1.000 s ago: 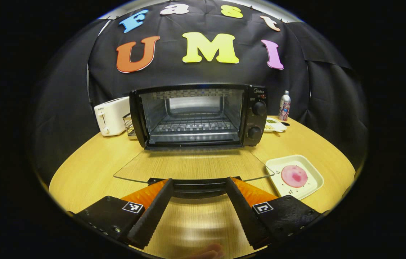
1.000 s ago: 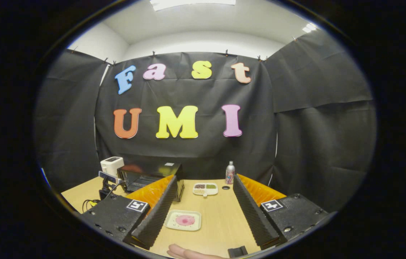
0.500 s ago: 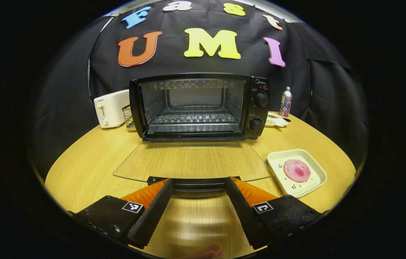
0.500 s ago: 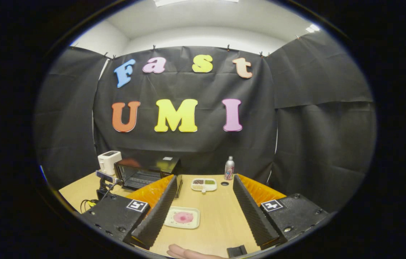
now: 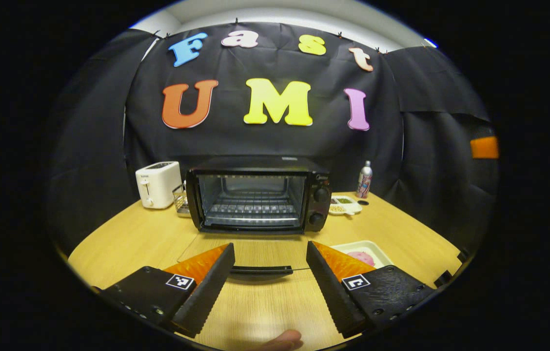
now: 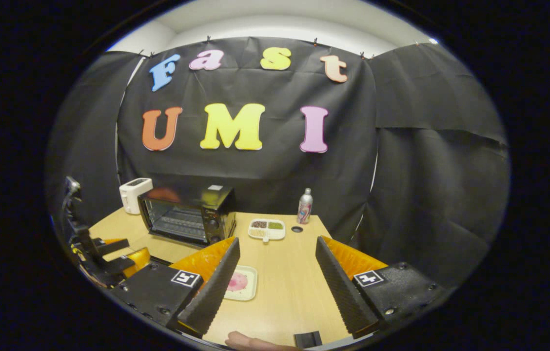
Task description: Open the electric oven with the left hand, put the food in, and close the electric oven.
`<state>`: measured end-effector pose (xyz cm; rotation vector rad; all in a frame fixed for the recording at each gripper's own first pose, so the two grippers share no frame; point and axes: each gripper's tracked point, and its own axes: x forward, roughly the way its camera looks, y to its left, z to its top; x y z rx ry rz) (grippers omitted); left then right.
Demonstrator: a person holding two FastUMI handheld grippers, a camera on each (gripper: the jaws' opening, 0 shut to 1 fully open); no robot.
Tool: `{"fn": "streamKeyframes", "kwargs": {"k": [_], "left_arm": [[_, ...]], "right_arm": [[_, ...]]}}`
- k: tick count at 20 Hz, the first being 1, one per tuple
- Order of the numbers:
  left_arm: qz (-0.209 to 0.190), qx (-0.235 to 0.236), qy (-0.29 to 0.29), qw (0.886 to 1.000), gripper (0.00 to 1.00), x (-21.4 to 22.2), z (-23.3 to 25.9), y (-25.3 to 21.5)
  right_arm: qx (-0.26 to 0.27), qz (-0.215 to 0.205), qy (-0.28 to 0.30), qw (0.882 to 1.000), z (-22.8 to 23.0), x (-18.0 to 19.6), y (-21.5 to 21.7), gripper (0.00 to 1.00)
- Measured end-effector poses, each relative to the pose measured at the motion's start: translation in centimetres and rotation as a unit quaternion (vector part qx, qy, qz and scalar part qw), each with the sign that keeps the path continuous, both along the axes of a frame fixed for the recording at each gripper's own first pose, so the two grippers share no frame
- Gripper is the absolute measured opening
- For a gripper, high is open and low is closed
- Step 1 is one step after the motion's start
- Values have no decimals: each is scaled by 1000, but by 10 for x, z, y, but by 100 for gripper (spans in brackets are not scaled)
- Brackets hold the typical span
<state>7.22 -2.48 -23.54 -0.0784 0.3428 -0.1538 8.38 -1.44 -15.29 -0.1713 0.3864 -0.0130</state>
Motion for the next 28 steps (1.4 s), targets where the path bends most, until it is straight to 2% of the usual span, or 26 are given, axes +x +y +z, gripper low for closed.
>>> {"fn": "streamKeyframes", "kwargs": {"k": [3, 7, 9, 12, 15, 16, 19, 22, 27, 28], "left_arm": [[2, -5, -49, 999, 94, -17, 49, 2], [7, -9, -92, 996, 94, -45, 99, 7], [19, -4, -111, 994, 94, -59, 115, 16], [31, 17, -136, 990, 94, -78, 129, 29], [48, 21, -134, 990, 94, -87, 129, 37], [53, 21, -135, 989, 94, -87, 130, 40], [64, 15, -137, 988, 94, -90, 133, 41], [59, 18, -140, 988, 94, -92, 133, 37], [64, 40, -130, 989, 94, -90, 124, 36], [69, 41, -128, 989, 94, -89, 123, 39]], "right_arm": [[-3, -4, 52, 999, -26, 16, -9, 99], [-6, -12, 107, 994, -59, 34, -21, 97], [-2, -16, 132, 991, -75, 45, -27, 100], [5, -15, 179, 984, -108, 66, -33, 98], [22, -19, 224, 974, -146, 83, -44, 98], [34, -14, 241, 970, -160, 86, -44, 98], [94, 4, 315, 944, -210, 87, -30, 89], [140, 22, 356, 924, -235, 86, -12, 84], [177, 38, 410, 894, -265, 88, 11, 60], [185, 40, 421, 887, -270, 85, 16, 58]]}}
